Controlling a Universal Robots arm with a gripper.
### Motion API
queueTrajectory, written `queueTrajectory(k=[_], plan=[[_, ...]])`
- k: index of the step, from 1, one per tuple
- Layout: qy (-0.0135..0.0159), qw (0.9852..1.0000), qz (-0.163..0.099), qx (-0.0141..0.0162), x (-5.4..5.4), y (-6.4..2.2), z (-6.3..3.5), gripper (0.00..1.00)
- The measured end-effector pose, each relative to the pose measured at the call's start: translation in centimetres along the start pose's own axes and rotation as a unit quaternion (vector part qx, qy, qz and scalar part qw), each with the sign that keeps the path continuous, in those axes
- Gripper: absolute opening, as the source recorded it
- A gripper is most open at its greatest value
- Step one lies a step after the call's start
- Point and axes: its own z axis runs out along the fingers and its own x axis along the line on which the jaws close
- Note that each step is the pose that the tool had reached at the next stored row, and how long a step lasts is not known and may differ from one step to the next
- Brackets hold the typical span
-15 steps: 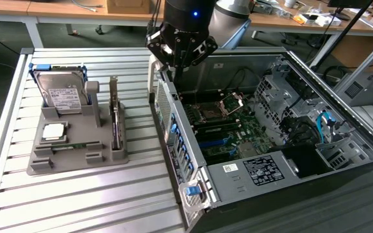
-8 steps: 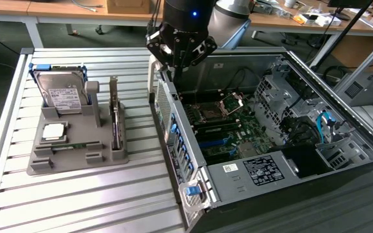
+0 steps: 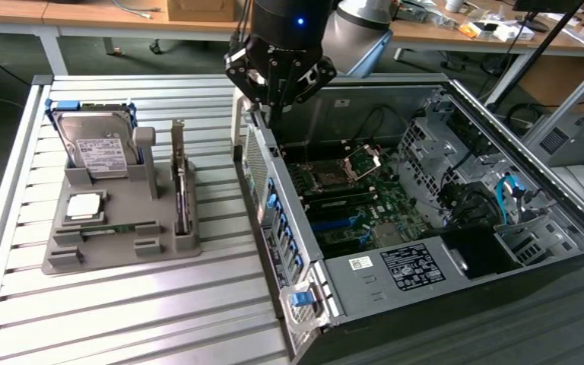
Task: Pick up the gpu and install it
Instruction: 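Reach for the gpu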
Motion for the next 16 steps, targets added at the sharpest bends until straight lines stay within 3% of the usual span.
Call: queueTrajectory(k=[16], plan=[[0.0,1.0,0.0,0.0,0.39,-0.03,-0.01,0.13]])
